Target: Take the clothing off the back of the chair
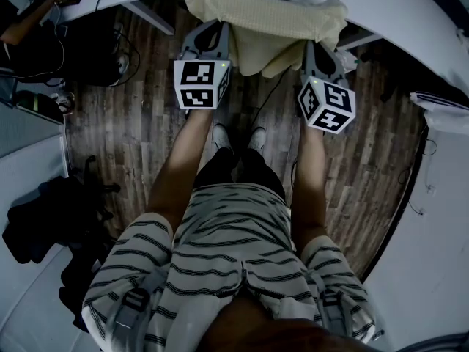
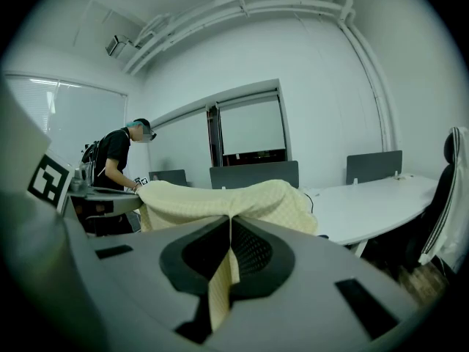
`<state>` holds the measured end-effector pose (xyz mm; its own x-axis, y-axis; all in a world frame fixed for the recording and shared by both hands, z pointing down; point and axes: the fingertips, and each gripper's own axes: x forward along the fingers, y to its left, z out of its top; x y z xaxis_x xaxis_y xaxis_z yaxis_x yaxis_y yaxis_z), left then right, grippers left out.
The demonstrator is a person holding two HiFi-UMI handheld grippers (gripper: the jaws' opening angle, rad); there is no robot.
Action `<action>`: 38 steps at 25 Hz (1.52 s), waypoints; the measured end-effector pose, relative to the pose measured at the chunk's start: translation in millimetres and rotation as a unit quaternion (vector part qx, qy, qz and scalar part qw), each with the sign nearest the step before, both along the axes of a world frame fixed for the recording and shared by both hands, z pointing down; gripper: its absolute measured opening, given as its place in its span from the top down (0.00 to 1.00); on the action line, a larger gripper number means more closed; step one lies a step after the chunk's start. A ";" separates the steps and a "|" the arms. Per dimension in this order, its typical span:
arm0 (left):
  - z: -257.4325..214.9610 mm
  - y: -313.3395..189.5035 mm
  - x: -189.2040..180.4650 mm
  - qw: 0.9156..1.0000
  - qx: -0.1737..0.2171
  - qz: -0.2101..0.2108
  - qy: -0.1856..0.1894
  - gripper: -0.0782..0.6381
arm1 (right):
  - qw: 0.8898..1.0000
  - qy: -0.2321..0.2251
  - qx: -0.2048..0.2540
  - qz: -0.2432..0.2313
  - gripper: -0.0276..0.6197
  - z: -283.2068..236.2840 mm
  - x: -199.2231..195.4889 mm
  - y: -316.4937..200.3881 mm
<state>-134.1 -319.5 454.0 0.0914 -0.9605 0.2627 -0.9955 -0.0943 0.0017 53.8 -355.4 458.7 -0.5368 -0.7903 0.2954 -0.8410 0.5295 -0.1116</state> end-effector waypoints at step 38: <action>-69.6 9.2 6.2 0.998 0.059 -0.011 0.009 0.85 | 0.998 -0.018 0.053 0.006 0.92 -66.2 4.0 3.1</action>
